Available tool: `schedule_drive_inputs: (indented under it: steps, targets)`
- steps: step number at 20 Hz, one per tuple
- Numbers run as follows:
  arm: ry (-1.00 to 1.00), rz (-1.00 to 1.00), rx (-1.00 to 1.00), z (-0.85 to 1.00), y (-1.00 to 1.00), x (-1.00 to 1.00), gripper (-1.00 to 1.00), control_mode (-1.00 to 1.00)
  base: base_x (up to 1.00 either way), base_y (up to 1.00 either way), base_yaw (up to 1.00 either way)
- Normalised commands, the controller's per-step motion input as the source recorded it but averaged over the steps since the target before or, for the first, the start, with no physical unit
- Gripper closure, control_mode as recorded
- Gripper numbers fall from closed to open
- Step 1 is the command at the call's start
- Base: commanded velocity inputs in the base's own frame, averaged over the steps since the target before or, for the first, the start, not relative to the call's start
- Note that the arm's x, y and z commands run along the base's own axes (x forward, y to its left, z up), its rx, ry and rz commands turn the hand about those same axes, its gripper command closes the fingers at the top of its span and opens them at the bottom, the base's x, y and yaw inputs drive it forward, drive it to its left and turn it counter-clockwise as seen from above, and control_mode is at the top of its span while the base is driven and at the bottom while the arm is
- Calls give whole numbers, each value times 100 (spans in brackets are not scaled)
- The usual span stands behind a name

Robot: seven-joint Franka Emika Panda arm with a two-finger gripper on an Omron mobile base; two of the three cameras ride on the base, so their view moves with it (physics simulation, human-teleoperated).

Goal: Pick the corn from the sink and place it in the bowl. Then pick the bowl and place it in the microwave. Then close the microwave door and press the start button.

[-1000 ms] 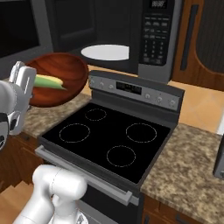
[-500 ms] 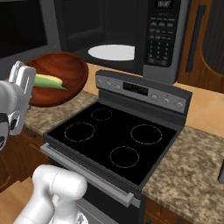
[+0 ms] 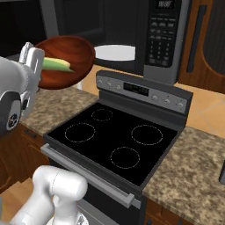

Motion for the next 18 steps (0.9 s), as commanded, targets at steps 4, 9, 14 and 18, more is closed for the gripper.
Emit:
schedule_drive_inputs:
  steps: [4,9,14,18]
  targets:
    - [-2,0,0,6,-29,91,100,-100,0,0,0]
    - [0,0,0,3,-27,100,100,-100,0,0,0]
    - [0,0,0,11,-2,96,100,-100,0,0,0]
    - [5,0,0,7,-18,92,100,-100,0,0,0]
